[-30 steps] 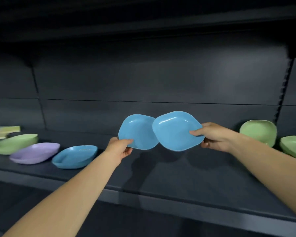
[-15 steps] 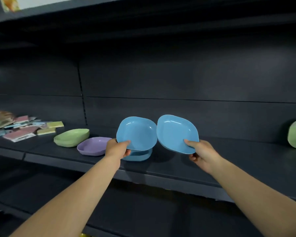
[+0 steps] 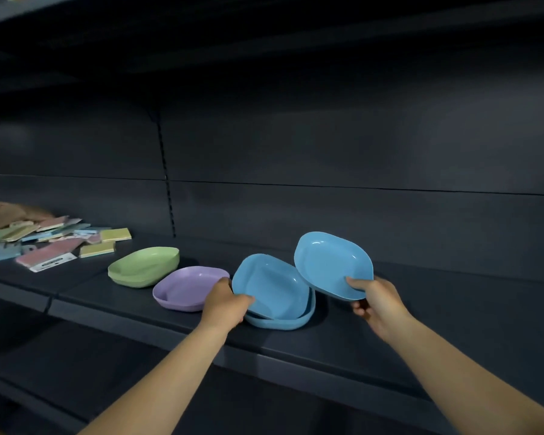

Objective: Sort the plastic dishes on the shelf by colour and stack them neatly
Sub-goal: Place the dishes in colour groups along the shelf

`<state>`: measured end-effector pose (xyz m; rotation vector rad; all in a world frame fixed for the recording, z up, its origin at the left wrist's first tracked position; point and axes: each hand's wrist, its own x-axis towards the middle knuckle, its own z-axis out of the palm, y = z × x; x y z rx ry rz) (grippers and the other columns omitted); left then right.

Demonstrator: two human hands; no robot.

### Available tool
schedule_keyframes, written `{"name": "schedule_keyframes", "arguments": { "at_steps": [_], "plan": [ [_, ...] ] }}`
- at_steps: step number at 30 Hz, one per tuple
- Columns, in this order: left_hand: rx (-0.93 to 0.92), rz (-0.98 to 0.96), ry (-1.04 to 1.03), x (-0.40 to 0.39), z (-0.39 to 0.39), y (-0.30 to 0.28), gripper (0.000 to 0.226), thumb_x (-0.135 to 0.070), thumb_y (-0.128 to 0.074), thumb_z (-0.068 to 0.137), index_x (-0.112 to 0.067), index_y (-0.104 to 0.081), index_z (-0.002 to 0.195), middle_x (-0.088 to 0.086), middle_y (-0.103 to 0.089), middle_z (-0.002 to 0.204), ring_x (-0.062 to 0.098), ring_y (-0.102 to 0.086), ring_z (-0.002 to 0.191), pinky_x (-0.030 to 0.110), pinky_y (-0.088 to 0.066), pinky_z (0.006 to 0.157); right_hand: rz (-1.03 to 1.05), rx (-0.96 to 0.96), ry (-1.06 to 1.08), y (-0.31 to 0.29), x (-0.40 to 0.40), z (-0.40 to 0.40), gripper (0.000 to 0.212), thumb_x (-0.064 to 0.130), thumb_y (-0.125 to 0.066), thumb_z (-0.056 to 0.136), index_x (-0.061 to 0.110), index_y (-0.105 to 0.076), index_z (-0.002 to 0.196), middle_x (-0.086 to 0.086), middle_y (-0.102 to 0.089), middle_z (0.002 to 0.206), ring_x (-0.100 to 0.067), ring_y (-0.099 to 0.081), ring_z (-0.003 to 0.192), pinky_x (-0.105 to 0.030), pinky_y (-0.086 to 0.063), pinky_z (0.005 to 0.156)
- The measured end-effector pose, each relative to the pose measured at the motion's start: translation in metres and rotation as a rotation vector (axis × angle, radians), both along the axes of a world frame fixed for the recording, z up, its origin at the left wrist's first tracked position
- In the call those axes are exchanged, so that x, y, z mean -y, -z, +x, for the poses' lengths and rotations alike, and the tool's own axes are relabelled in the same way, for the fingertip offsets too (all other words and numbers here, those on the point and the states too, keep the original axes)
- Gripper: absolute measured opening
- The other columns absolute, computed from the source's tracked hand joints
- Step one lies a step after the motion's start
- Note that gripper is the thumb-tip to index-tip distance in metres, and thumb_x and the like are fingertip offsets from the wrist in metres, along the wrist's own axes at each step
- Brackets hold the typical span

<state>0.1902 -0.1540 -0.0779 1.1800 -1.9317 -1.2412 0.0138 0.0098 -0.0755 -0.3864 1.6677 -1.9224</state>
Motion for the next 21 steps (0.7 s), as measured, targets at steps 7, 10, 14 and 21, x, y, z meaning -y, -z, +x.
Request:
{"name": "schedule_keyframes", "arguments": {
  "at_steps": [7, 10, 14, 21],
  "plan": [
    [0.011, 0.042, 0.061, -0.001, -0.027, 0.015, 0.031, -0.01, -0.065, 0.079, -0.012, -0.048, 0.104, 0.008, -0.062, 0.094, 0.015, -0.054, 0.06, 0.019, -0.039, 0.042, -0.08, 0.028, 0.063, 0.011, 0.009, -0.029, 0.012, 0.002, -0.057, 0.088, 0.006, -0.058, 0.1, -0.007, -0.053, 0.071, -0.013, -0.04, 0.048, -0.019, -0.032, 0.035],
    [-0.009, 0.067, 0.06, -0.004, -0.046, 0.017, 0.035, -0.008, -0.065, 0.079, -0.014, -0.045, 0.107, 0.008, -0.061, 0.095, 0.014, -0.053, 0.059, 0.017, -0.038, 0.04, -0.073, 0.094, 0.138, 0.011, 0.007, -0.038, 0.012, 0.001, -0.057, 0.088, 0.005, -0.056, 0.099, -0.006, -0.051, 0.071, -0.013, -0.039, 0.049, -0.019, -0.032, 0.035],
    [-0.036, 0.027, 0.022, -0.011, -0.059, 0.023, 0.026, -0.003, -0.056, 0.078, -0.018, -0.046, 0.096, 0.006, -0.06, 0.089, 0.017, -0.053, 0.064, 0.023, -0.042, 0.048, -0.05, 0.077, 0.164, 0.015, 0.007, -0.041, 0.018, 0.0, -0.055, 0.087, 0.005, -0.052, 0.104, -0.006, -0.051, 0.071, -0.013, -0.039, 0.047, -0.02, -0.031, 0.034],
    [-0.13, -0.008, 0.05, -0.01, -0.055, 0.03, 0.016, -0.016, -0.067, 0.076, -0.02, -0.055, 0.086, 0.002, -0.063, 0.087, 0.017, -0.056, 0.069, 0.029, -0.046, 0.062, 0.038, -0.03, 0.118, 0.011, 0.004, -0.032, 0.018, -0.001, -0.054, 0.087, 0.008, -0.05, 0.102, -0.007, -0.054, 0.081, -0.014, -0.035, 0.047, -0.021, -0.026, 0.035]
  ]
}}
